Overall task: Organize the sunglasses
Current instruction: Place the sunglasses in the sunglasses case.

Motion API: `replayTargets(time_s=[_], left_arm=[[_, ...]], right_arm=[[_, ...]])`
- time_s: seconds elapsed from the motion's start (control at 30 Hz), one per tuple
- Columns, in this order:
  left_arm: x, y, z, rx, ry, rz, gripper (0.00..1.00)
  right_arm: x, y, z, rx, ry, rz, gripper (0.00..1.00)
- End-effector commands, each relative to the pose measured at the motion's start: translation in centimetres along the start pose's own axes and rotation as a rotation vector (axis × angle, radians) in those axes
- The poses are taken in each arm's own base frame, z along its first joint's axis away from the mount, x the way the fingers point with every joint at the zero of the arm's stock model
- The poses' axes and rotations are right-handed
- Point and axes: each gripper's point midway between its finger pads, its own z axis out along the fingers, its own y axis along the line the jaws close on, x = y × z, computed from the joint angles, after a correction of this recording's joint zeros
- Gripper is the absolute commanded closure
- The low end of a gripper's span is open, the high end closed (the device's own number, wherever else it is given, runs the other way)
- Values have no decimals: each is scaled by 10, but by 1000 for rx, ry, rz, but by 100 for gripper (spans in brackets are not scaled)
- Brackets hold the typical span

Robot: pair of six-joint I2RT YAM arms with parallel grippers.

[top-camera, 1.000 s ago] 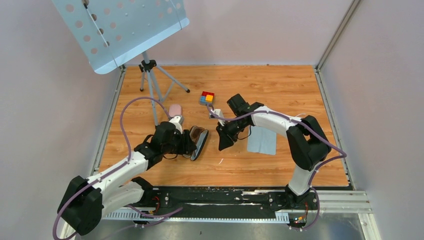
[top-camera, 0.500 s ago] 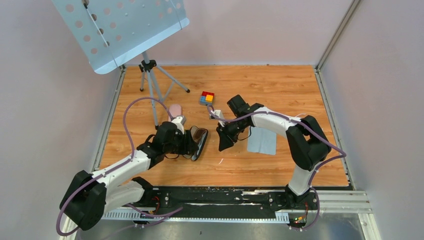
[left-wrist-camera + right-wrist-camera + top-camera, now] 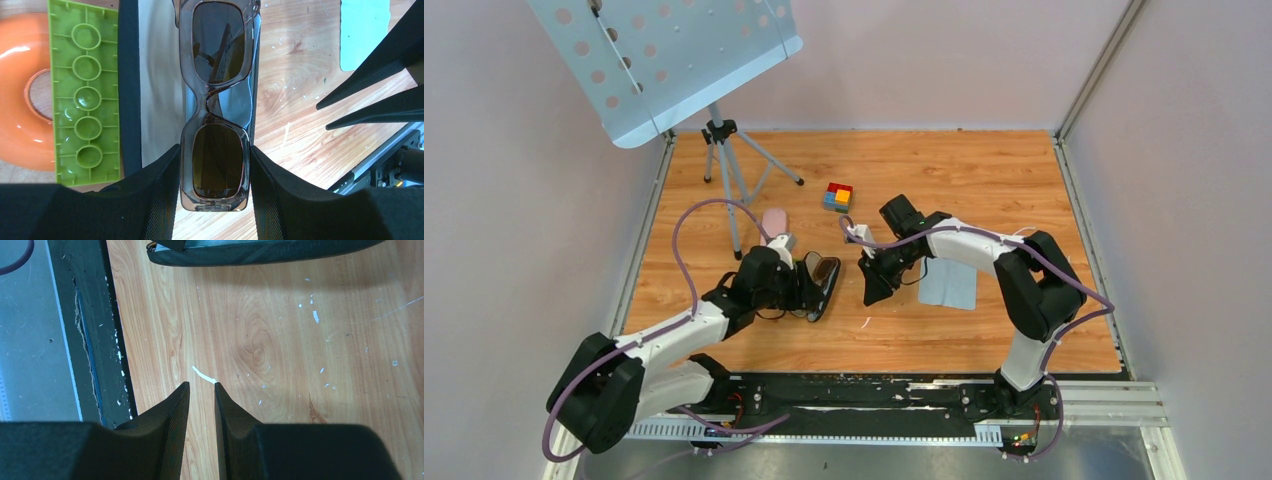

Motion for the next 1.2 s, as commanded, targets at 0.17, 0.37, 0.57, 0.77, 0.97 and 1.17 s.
replayTargets(time_s=[0.17, 0.37, 0.57, 0.77, 0.97, 1.17], left_arm=[[14, -11, 16, 9, 27, 4, 65], [23, -9, 23, -32, 66, 27, 65], [31, -23, 38, -3, 141, 99, 64], [33, -30, 49, -17, 208, 282, 62], [44, -28, 56, -34, 300, 462, 62], [44, -20, 63, -72, 313, 585, 62]], right_arm=[[2, 5, 1, 15, -2, -20, 72], [4, -4, -1, 80, -11, -24, 72], [0, -8, -4, 82, -62, -8, 68], [-8, -19, -27, 94, -134, 23, 66], [-15, -43, -76, 177, -247, 21, 65], [-25, -54, -106, 305, -238, -181, 62]])
